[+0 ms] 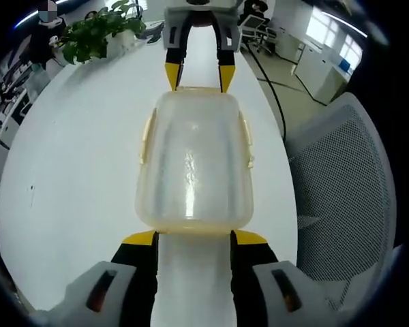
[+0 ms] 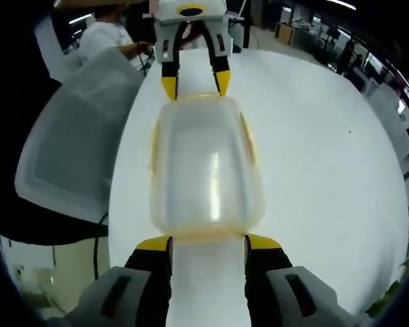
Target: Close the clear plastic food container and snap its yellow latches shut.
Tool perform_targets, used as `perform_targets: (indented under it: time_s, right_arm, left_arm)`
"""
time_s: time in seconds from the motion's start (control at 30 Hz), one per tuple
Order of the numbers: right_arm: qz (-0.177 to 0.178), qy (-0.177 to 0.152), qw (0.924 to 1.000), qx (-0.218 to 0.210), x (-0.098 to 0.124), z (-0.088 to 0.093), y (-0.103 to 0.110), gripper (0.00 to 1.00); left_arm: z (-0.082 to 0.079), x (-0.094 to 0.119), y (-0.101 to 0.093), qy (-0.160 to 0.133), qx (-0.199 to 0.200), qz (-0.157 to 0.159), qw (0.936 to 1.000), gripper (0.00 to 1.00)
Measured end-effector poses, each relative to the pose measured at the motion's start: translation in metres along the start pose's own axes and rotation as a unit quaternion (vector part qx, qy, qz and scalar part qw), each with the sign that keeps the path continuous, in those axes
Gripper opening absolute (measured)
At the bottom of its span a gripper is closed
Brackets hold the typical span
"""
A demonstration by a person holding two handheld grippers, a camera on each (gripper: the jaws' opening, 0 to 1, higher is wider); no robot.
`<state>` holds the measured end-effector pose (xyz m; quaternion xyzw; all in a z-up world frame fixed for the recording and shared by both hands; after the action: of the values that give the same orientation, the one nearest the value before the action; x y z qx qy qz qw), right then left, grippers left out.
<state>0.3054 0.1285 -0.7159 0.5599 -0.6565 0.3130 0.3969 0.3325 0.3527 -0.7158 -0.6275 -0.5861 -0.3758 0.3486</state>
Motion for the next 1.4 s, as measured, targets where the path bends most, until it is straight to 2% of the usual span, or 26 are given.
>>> perform_targets:
  time_s: [0.17, 0.27, 0.33, 0.4, 0.5, 0.53, 0.6, 0.63, 0.67, 0.73, 0.77, 0.83, 0.9, 0.97, 1.0, 1.03, 1.1, 1.17, 1.2, 1.23, 1.27, 1.3, 1.33, 1.37, 1.4]
  right_arm:
    - [0.008, -0.031, 0.9976, -0.061, 0.009, -0.001, 0.002, 0.40]
    - [0.009, -0.054, 0.9926, -0.109, 0.012, -0.001, 0.002, 0.40]
    - [0.020, -0.070, 0.9888, -0.130, 0.016, -0.001, 0.000, 0.39]
    - [0.019, -0.080, 0.9824, -0.167, 0.018, 0.001, 0.002, 0.39]
    - [0.025, -0.088, 0.9772, -0.191, 0.019, 0.005, 0.002, 0.39]
    - [0.028, -0.095, 0.9738, -0.204, 0.019, 0.005, 0.003, 0.39]
    - [0.032, -0.103, 0.9689, -0.223, 0.019, 0.006, 0.003, 0.38]
    - [0.031, -0.110, 0.9658, -0.233, 0.019, 0.004, 0.005, 0.38]
    - [0.030, -0.122, 0.9583, -0.257, 0.019, 0.003, 0.005, 0.38]
    - [0.035, -0.140, 0.9493, -0.279, 0.019, 0.001, 0.003, 0.37]
    - [0.037, -0.141, 0.9483, -0.282, 0.020, 0.001, 0.002, 0.37]
    - [0.042, -0.145, 0.9427, -0.297, 0.020, 0.001, 0.000, 0.37]
    - [0.050, -0.145, 0.9388, -0.308, 0.020, 0.001, -0.001, 0.37]
    - [0.052, -0.147, 0.9361, -0.315, 0.019, 0.001, -0.001, 0.37]
    - [0.056, -0.150, 0.9319, -0.326, 0.020, 0.001, -0.002, 0.37]
    - [0.063, -0.152, 0.9286, -0.333, 0.020, 0.000, -0.002, 0.37]
    - [0.076, -0.160, 0.9214, -0.346, 0.021, 0.000, -0.004, 0.36]
    - [0.075, -0.169, 0.9113, -0.368, 0.020, 0.000, -0.004, 0.36]
    - [0.075, -0.173, 0.9043, -0.383, 0.019, 0.002, -0.005, 0.35]
    - [0.076, -0.175, 0.9023, -0.387, 0.019, 0.003, -0.006, 0.34]
    - [0.072, -0.181, 0.8939, -0.404, 0.018, 0.003, -0.005, 0.33]
    - [0.069, -0.183, 0.8889, -0.414, 0.018, 0.004, -0.004, 0.32]
    - [0.062, -0.196, 0.8775, -0.433, 0.017, 0.004, -0.004, 0.31]
    - [0.059, -0.201, 0.8710, -0.445, 0.017, 0.005, -0.004, 0.31]
    - [0.050, -0.208, 0.8601, -0.463, 0.017, 0.006, -0.003, 0.31]
  left_arm:
    - [0.001, 0.006, 0.000, -0.012, 0.030, -0.009, 0.9994, 0.43]
    - [0.004, 0.008, -0.001, -0.022, 0.067, -0.006, 0.9975, 0.43]
    - [0.007, 0.008, -0.005, -0.031, 0.117, 0.009, 0.9926, 0.43]
    - [0.010, 0.008, -0.005, -0.036, 0.152, 0.009, 0.9876, 0.43]
    - [0.014, 0.010, -0.004, -0.050, 0.195, 0.007, 0.9794, 0.41]
    - [0.013, 0.010, -0.003, -0.065, 0.210, 0.010, 0.9755, 0.41]
    - [0.014, 0.012, -0.003, -0.074, 0.241, 0.009, 0.9677, 0.40]
    - [0.013, 0.013, -0.002, -0.087, 0.262, 0.011, 0.9611, 0.40]
    - [0.012, 0.013, -0.002, -0.095, 0.279, 0.012, 0.9555, 0.40]
    - [0.009, 0.015, 0.000, -0.117, 0.307, 0.005, 0.9444, 0.38]
    - [0.009, 0.015, 0.001, -0.124, 0.334, 0.007, 0.9342, 0.38]
    - [0.011, 0.015, 0.001, -0.125, 0.362, 0.009, 0.9238, 0.38]
    - [0.015, 0.015, 0.004, -0.126, 0.385, -0.002, 0.9144, 0.37]
    - [0.017, 0.015, 0.003, -0.131, 0.413, -0.002, 0.9014, 0.37]
    - [0.017, 0.015, 0.003, -0.131, 0.432, -0.003, 0.8923, 0.37]
    - [0.017, 0.015, 0.003, -0.138, 0.441, -0.003, 0.8867, 0.37]
    - [0.012, 0.015, 0.002, -0.159, 0.466, 0.002, 0.8704, 0.37]
    - [0.011, 0.015, 0.002, -0.167, 0.494, 0.002, 0.8535, 0.37]
    - [0.012, 0.015, 0.002, -0.165, 0.502, -0.001, 0.8489, 0.36]
    - [0.015, 0.013, 0.003, -0.162, 0.506, -0.008, 0.8474, 0.35]
    - [0.017, 0.012, 0.003, -0.157, 0.507, -0.009, 0.8473, 0.35]
    - [0.021, 0.010, 0.002, -0.145, 0.514, -0.012, 0.8455, 0.35]
    - [0.022, 0.008, 0.001, -0.141, 0.515, -0.011, 0.8452, 0.35]
    - [0.023, 0.007, -0.001, -0.142, 0.517, -0.009, 0.8439, 0.35]
    - [0.024, 0.007, -0.003, -0.142, 0.523, -0.006, 0.8405, 0.35]
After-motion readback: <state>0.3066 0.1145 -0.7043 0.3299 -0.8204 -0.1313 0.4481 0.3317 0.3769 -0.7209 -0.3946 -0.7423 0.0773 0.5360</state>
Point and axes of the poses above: the point that each gripper's makers call its tool centre point, and the gripper's own axes: x roughly backward along the fingers, y roughly to its left, z roughly out of its underside, the point moved 7 cm from there along x, roughly backward along the fingers, and after that the axes turned 4 degrees about -y, right-handed, at the moved point
